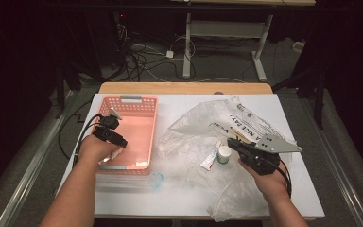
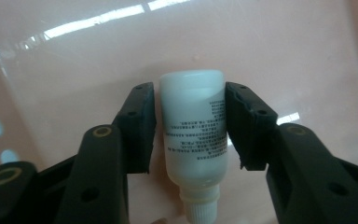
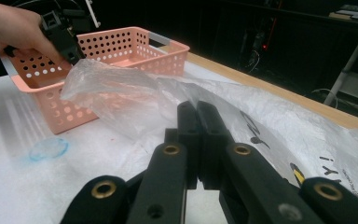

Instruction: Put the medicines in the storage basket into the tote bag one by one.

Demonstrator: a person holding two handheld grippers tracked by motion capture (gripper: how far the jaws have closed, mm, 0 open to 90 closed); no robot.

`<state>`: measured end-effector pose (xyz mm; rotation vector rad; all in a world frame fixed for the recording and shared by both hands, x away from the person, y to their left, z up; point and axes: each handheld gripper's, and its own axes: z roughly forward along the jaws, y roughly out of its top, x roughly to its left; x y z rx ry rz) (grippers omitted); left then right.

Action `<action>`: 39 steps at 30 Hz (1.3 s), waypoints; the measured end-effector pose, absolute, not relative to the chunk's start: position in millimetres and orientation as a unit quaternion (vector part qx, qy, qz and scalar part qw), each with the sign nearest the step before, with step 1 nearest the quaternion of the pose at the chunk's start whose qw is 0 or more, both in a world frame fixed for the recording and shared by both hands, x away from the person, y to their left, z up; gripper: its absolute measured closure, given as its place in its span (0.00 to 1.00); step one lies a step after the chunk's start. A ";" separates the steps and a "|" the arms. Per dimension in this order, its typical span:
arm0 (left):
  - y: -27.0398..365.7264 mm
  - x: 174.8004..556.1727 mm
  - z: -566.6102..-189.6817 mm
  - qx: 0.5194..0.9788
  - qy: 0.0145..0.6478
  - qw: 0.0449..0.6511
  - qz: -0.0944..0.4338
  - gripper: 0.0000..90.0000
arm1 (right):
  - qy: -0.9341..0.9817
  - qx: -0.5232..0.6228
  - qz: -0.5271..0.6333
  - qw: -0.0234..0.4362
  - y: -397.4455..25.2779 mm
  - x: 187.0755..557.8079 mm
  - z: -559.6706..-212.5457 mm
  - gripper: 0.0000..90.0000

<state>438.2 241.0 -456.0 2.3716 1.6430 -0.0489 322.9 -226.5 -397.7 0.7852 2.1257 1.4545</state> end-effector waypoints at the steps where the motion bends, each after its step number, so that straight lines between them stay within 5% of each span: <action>1: 239.3 438.5 -457.3 0.818 0.562 0.124 -0.017 0.61 | 0.770 0.285 0.527 0.223 -226.6 322.8 -397.7 1.00; 39: 222.5 385.3 -416.1 0.814 0.488 0.312 0.045 0.64 | 0.771 0.280 0.525 0.227 -224.3 321.5 -397.2 1.00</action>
